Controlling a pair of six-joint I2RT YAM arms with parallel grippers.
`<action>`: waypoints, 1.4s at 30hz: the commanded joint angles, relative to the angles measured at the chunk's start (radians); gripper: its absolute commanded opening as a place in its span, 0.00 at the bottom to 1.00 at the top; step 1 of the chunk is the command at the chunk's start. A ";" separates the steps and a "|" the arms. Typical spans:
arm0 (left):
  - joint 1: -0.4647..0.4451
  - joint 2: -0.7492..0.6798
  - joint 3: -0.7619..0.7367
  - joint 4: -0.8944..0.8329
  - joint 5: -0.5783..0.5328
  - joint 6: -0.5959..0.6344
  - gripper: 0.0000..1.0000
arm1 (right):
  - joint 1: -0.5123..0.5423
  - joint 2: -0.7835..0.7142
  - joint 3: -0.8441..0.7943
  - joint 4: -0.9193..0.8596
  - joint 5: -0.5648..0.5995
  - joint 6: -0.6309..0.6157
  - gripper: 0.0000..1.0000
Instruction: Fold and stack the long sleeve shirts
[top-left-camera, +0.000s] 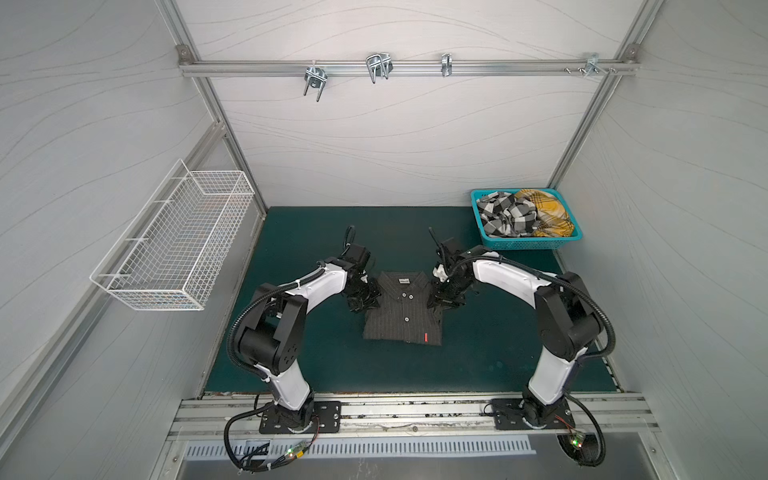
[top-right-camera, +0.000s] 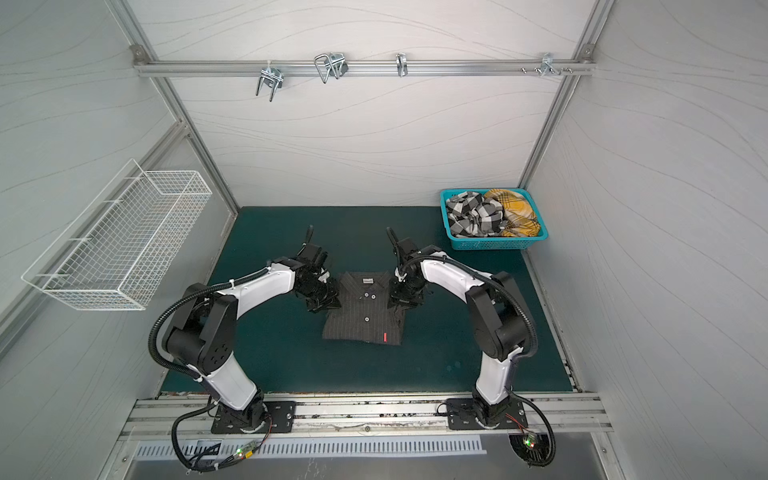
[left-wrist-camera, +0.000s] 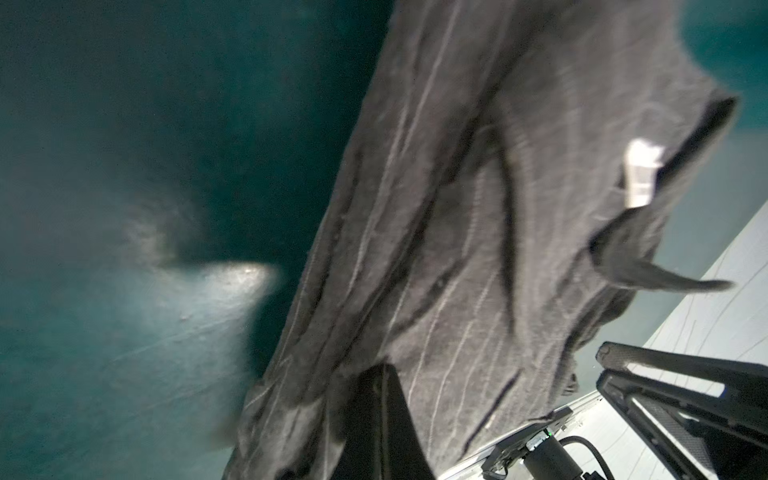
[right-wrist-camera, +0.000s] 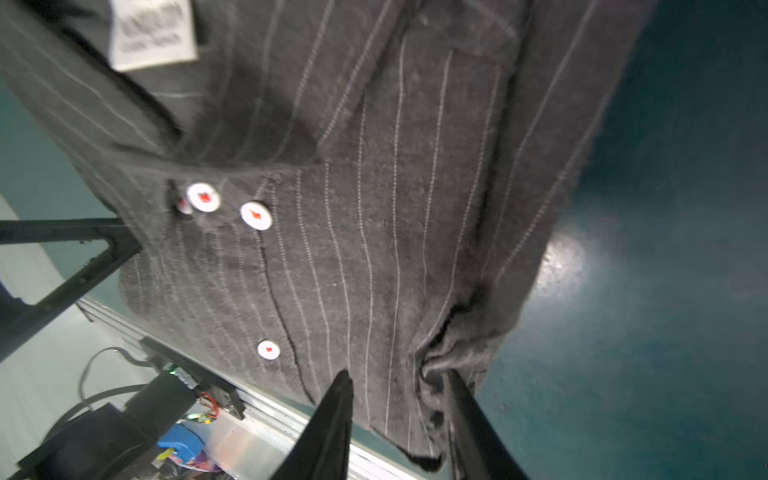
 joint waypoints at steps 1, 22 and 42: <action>-0.001 0.013 -0.016 0.043 0.026 0.003 0.00 | 0.007 0.040 -0.012 0.001 0.030 0.002 0.36; -0.001 -0.011 -0.122 0.074 0.000 -0.018 0.00 | -0.099 -0.125 -0.364 0.685 -0.441 0.220 0.00; 0.006 -0.022 -0.175 0.103 0.014 -0.027 0.00 | -0.171 -0.048 -0.537 0.923 -0.552 0.349 0.48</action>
